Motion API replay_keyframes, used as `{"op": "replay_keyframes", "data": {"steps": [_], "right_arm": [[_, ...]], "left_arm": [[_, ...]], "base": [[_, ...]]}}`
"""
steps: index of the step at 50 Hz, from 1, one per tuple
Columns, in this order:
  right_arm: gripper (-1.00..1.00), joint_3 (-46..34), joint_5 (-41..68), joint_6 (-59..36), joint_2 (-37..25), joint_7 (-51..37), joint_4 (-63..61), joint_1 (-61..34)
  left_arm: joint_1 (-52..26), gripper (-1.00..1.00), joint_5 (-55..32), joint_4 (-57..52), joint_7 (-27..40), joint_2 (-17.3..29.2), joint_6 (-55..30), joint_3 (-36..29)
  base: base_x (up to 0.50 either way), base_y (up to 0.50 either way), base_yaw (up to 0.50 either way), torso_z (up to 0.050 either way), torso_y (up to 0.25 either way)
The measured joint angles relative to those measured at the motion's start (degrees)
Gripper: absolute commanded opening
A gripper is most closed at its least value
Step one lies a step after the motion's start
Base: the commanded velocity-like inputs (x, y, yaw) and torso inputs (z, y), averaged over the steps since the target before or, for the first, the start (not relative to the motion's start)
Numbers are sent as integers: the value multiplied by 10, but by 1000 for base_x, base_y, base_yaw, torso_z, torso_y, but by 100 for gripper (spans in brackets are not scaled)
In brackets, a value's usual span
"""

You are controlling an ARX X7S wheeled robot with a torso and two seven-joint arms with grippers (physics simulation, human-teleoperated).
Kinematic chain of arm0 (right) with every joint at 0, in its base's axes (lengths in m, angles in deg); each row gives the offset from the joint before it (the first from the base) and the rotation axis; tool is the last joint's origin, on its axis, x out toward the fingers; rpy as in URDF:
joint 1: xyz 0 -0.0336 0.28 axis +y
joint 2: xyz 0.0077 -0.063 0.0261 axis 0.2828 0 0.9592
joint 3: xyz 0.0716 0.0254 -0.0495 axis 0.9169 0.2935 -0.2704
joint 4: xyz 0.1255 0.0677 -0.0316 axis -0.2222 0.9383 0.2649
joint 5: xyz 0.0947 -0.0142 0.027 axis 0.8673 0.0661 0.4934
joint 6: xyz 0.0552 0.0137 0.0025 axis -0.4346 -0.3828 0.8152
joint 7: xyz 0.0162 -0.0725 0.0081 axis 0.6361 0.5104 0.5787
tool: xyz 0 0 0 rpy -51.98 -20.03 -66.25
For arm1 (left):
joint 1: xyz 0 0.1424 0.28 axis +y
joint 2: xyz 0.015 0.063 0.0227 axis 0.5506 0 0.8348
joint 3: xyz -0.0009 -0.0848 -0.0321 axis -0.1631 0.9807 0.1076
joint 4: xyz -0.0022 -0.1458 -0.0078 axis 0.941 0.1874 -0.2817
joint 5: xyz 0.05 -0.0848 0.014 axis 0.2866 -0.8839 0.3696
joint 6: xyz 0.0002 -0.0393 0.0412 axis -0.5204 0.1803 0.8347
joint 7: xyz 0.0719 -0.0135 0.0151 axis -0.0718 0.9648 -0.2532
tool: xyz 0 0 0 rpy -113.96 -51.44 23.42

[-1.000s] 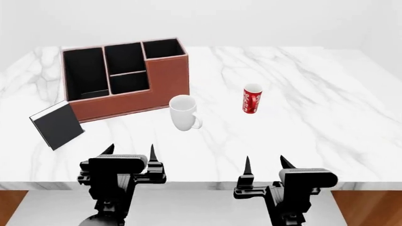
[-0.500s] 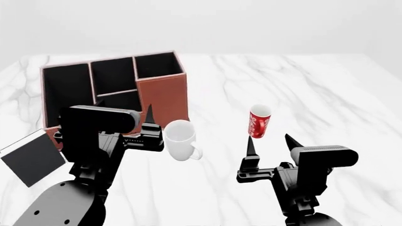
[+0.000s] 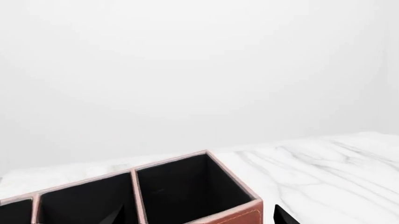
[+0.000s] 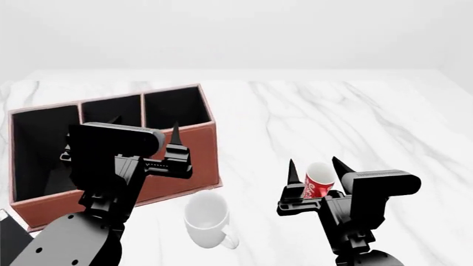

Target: Pick up the red mug and place it to the right of the caddy.

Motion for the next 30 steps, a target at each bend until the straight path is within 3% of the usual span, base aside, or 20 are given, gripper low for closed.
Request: {"op": "replay_keyframes", "data": {"steps": [4,15,30], "right_arm": [[100,1,3,2,-1,0,2,0],[100,4,-7,19,-3,-13,7,15],[100,35,-31,166,-19,-12,32,156]], "left_arm": [[0,100,-2,-1,1,1,0,-1],[-1,100,-6,-3,3,5,-1,1],[0,100,-13,-8,7,9,-3,2]], "base": [[500,0,0,0,3],[0,0,0,0,1],[0,0,0,0,0]]}}
